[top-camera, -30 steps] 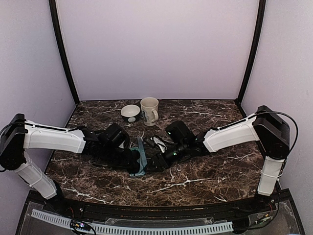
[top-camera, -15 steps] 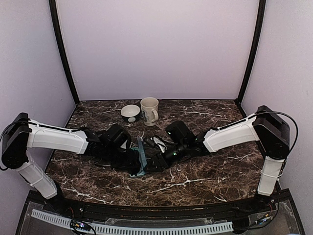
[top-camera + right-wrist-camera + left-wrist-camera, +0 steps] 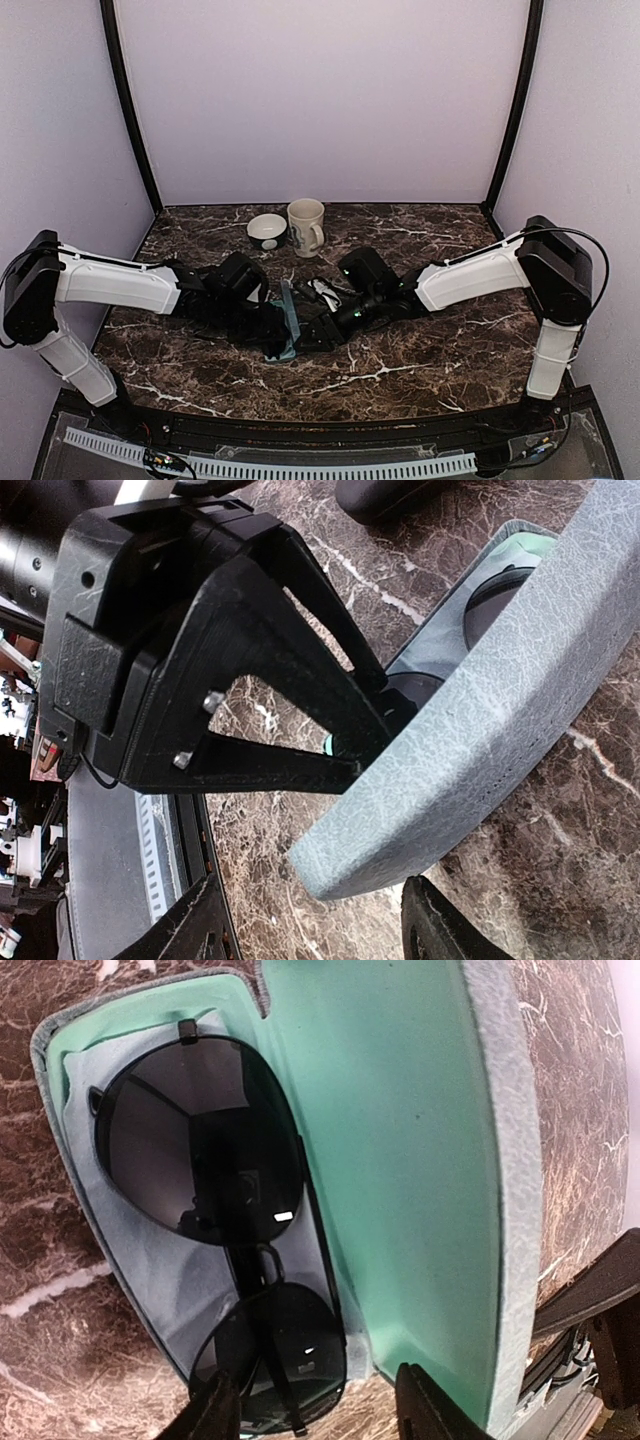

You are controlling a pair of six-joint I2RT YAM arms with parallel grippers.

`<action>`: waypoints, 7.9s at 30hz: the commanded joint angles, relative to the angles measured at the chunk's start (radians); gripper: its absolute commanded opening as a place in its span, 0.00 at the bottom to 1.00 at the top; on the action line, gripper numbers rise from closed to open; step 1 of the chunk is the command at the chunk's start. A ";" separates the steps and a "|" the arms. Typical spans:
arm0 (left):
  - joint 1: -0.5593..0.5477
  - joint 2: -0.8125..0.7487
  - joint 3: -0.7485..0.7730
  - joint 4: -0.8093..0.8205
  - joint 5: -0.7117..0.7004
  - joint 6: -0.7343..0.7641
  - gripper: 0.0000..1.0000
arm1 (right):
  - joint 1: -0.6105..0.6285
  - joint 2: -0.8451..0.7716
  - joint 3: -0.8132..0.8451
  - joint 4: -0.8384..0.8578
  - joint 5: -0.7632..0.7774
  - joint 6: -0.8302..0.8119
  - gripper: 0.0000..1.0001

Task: Organize the sunglasses
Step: Place the sunglasses in the sunglasses case, then adjust the sunglasses in the sunglasses case, then close the case with sunglasses at the center of the board.

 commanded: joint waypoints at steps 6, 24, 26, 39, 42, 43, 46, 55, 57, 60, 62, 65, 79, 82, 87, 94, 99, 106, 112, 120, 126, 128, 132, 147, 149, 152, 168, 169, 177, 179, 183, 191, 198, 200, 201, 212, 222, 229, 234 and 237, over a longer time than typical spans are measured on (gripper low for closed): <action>-0.029 -0.095 -0.013 -0.064 -0.066 -0.012 0.54 | 0.006 0.017 0.023 0.032 -0.006 0.002 0.61; -0.101 -0.077 -0.073 -0.035 -0.053 -0.084 0.55 | 0.007 0.025 0.021 0.039 -0.008 0.009 0.61; -0.103 -0.068 -0.069 -0.030 -0.051 -0.083 0.55 | 0.009 0.024 0.021 0.039 -0.008 0.009 0.61; -0.103 -0.017 -0.047 0.026 -0.028 -0.062 0.55 | 0.009 0.026 0.026 0.031 -0.010 0.009 0.61; -0.103 -0.012 -0.046 0.042 -0.020 -0.059 0.55 | 0.009 0.027 0.029 0.028 -0.009 0.006 0.61; -0.103 -0.012 -0.046 0.043 -0.019 -0.058 0.55 | 0.009 0.027 0.030 0.029 -0.009 0.006 0.61; -0.105 -0.012 -0.042 0.044 -0.022 -0.054 0.55 | 0.010 0.027 0.026 0.035 -0.009 0.011 0.61; -0.105 -0.037 -0.039 0.025 -0.027 -0.034 0.55 | 0.012 0.023 0.019 0.034 -0.005 0.012 0.61; -0.105 -0.056 -0.048 0.007 -0.032 -0.034 0.55 | 0.012 0.021 0.023 0.035 -0.004 0.013 0.61; -0.105 -0.093 -0.053 -0.024 -0.042 -0.029 0.55 | 0.012 0.016 0.024 0.032 0.000 0.015 0.61; -0.105 -0.121 -0.054 -0.050 -0.056 -0.024 0.56 | 0.012 0.015 0.027 0.029 0.001 0.016 0.61; -0.105 -0.160 -0.062 -0.077 -0.073 -0.009 0.57 | 0.012 0.010 0.030 0.025 0.007 0.019 0.61; 0.046 -0.297 -0.172 -0.002 -0.057 0.062 0.56 | 0.012 -0.019 0.060 -0.004 0.083 0.079 0.61; 0.079 -0.290 -0.194 0.030 -0.023 0.080 0.56 | 0.012 -0.019 0.070 -0.009 0.108 0.095 0.60; 0.084 -0.256 -0.208 0.084 0.035 0.090 0.55 | 0.012 -0.006 0.077 -0.011 0.122 0.119 0.60; 0.096 -0.197 -0.225 0.157 0.062 0.108 0.53 | 0.012 0.019 0.125 0.000 0.151 0.159 0.59; 0.122 -0.168 -0.216 0.183 0.075 0.132 0.48 | 0.012 0.030 0.141 -0.005 0.171 0.175 0.56; 0.188 -0.157 -0.213 0.189 0.100 0.173 0.39 | 0.010 0.042 0.151 -0.005 0.192 0.191 0.50; 0.232 -0.108 -0.211 0.220 0.140 0.202 0.28 | 0.010 0.054 0.164 -0.011 0.201 0.197 0.44; 0.256 -0.073 -0.204 0.242 0.177 0.221 0.19 | 0.010 0.067 0.191 -0.034 0.205 0.194 0.39; 0.256 -0.049 -0.209 0.254 0.197 0.220 0.16 | 0.010 0.073 0.197 -0.039 0.204 0.193 0.39; 0.256 -0.047 -0.208 0.258 0.204 0.218 0.15 | 0.010 0.075 0.199 -0.039 0.204 0.192 0.39; 0.256 -0.047 -0.210 0.263 0.208 0.215 0.15 | 0.010 0.080 0.206 -0.041 0.198 0.191 0.38; 0.256 -0.030 -0.170 0.182 0.163 0.252 0.21 | 0.010 0.093 0.216 -0.026 0.182 0.193 0.39; 0.256 -0.024 -0.167 0.181 0.167 0.252 0.21 | 0.010 0.095 0.217 -0.024 0.180 0.194 0.38; 0.251 -0.013 -0.164 0.182 0.169 0.252 0.21 | 0.010 0.095 0.219 -0.023 0.179 0.194 0.39; 0.230 0.016 -0.136 0.182 0.168 0.253 0.25 | 0.010 0.098 0.208 -0.006 0.174 0.203 0.38; 0.228 0.016 -0.134 0.179 0.167 0.252 0.25 | 0.010 0.098 0.208 -0.006 0.175 0.203 0.39; 0.208 0.029 -0.127 0.180 0.169 0.245 0.26 | 0.010 0.099 0.209 -0.003 0.170 0.203 0.39; 0.203 0.035 -0.124 0.180 0.168 0.243 0.27 | 0.010 0.100 0.209 -0.002 0.169 0.203 0.39; 0.195 0.043 -0.117 0.182 0.167 0.237 0.27 | 0.010 0.101 0.209 -0.001 0.166 0.204 0.39; 0.188 0.037 -0.110 0.156 0.151 0.242 0.30 | 0.010 0.105 0.214 -0.003 0.164 0.202 0.38; 0.188 -0.005 -0.092 0.075 0.081 0.276 0.37 | 0.010 0.103 0.220 -0.009 0.172 0.200 0.39; 0.187 -0.007 -0.092 0.066 0.076 0.282 0.38 | 0.010 0.101 0.222 -0.010 0.173 0.200 0.38; 0.188 -0.008 -0.094 0.064 0.074 0.282 0.38 | 0.010 0.101 0.221 -0.011 0.175 0.202 0.38; 0.194 -0.060 -0.103 0.011 0.013 0.306 0.39 | 0.010 0.101 0.225 -0.020 0.180 0.205 0.38; 0.235 -0.103 -0.166 0.090 0.088 0.283 0.26 | 0.010 0.104 0.228 -0.027 0.185 0.205 0.34; 0.255 -0.057 -0.191 0.159 0.149 0.271 0.19 | 0.010 0.106 0.232 -0.029 0.185 0.206 0.33; 0.276 -0.044 -0.207 0.196 0.191 0.258 0.12 | 0.010 0.110 0.239 -0.030 0.182 0.206 0.32; 0.285 -0.035 -0.216 0.215 0.199 0.250 0.09 | 0.010 0.112 0.243 -0.031 0.180 0.206 0.32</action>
